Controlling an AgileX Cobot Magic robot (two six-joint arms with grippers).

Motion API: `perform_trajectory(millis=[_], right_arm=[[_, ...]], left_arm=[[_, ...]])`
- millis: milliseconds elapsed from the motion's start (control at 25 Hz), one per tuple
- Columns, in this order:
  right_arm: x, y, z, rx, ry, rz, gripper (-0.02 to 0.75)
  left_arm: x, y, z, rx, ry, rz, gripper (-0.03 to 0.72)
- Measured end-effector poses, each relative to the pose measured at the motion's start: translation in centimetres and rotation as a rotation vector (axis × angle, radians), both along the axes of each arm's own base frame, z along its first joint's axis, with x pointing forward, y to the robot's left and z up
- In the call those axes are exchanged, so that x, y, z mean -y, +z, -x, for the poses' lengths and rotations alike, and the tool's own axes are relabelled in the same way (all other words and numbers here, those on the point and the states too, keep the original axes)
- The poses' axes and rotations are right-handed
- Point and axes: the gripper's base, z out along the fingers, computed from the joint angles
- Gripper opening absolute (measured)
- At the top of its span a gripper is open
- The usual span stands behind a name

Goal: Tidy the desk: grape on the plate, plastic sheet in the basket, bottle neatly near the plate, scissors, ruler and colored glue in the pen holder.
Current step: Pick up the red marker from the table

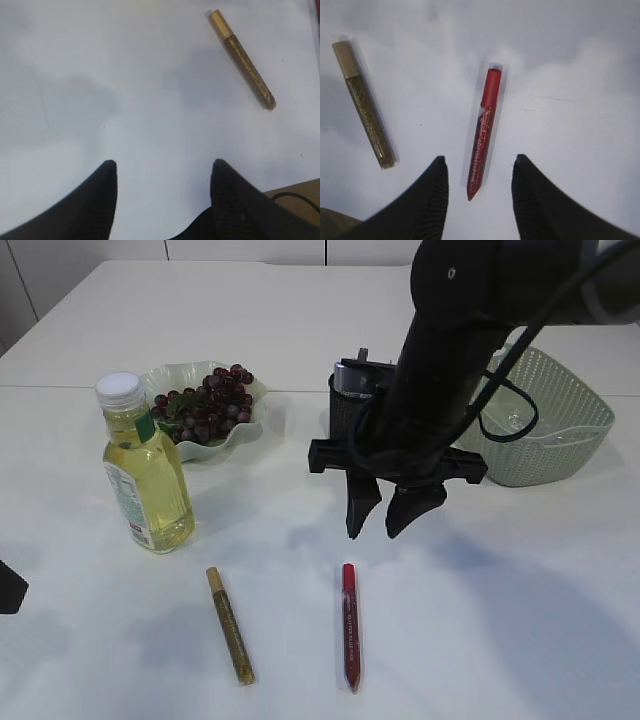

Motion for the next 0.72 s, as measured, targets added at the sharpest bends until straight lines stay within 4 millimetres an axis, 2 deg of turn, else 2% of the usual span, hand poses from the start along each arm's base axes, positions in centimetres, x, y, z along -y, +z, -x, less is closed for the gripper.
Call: perform_trajectory(millis=[120,240,440,720], right_arm=[[-0.5,-0.2,0.2,0.010,-0.045,0.032,0.345],[-1.7,-0.7,0.6,0.048,-0.057,0.079,0.345],[-3.3,-3.0,0.7,0.036,-0.100,0.109,0.345],[-3.7,-6.8,0.3,-0.040,-0.117,0.154,0.345]], left_arm=[[0.0,0.0,-0.1,0.011,0.002,0.002,0.435],[0.0,0.1,-0.3,0.034,0.008,0.008,0.435],[0.1,0.2,-0.5,0.059,0.013,0.013,0.435],[0.1,0.3,-0.6,0.073,0.016,0.015,0.435]])
